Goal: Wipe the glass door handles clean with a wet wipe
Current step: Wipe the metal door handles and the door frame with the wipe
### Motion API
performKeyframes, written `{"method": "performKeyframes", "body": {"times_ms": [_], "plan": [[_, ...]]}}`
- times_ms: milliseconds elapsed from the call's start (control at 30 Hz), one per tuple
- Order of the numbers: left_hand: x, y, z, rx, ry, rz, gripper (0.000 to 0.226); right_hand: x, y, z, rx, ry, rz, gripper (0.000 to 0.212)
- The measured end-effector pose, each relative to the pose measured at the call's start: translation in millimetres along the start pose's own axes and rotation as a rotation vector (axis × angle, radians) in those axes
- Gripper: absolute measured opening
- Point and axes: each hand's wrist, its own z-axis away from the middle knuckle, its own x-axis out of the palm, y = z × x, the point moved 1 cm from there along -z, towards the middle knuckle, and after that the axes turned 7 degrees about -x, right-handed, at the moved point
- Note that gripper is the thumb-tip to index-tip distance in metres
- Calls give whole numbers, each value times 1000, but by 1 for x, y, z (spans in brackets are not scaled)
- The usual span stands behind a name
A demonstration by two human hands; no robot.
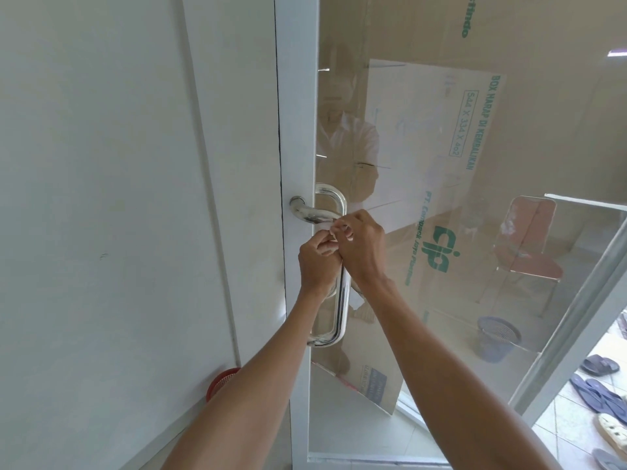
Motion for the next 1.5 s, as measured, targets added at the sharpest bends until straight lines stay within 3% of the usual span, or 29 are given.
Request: {"method": "performKeyframes", "body": {"times_ms": [133, 233, 300, 367, 533, 633, 700, 833, 1033, 1133, 1200, 1300, 1400, 1500], "plan": [[-7, 5, 1, 16, 119, 36, 28, 4, -8, -2, 6, 100, -4, 7], [-15, 9, -2, 49, 360, -87, 23, 3, -13, -14, 64, 132, -39, 7], [-24, 16, -6, 107, 548, -189, 29, 4, -15, -27, 86, 106, -3, 9], [-35, 22, -16, 135, 603, -313, 44, 7, -19, -40, 84, 26, 47, 12], [-64, 34, -51, 144, 302, -672, 59, 18, -29, -45, -127, -168, 94, 18], [-75, 40, -62, 261, 141, -756, 55, 17, -17, -25, -218, -1, 111, 10], [-78, 42, -67, 299, 72, -782, 52, 14, -1, -6, -220, 79, 116, 19], [-78, 42, -74, 315, 44, -774, 46, 5, 25, 26, -51, 50, 86, 37], [-71, 40, -75, 357, 55, -795, 41, 20, -2, -11, -66, -12, 354, 8], [-69, 41, -77, 367, 53, -815, 39, 25, -10, -20, -145, -25, 476, 12], [-68, 40, -77, 363, 57, -805, 36, 25, 0, -10, -66, -19, 424, 18], [-66, 40, -76, 355, 71, -794, 33, 36, 19, 24, 214, 49, 211, 25], [-65, 41, -76, 344, 74, -789, 35, 57, 36, 70, 554, -63, 85, 28], [-64, 40, -75, 337, 68, -791, 37, 68, 48, 101, 672, -173, 93, 33]]}}
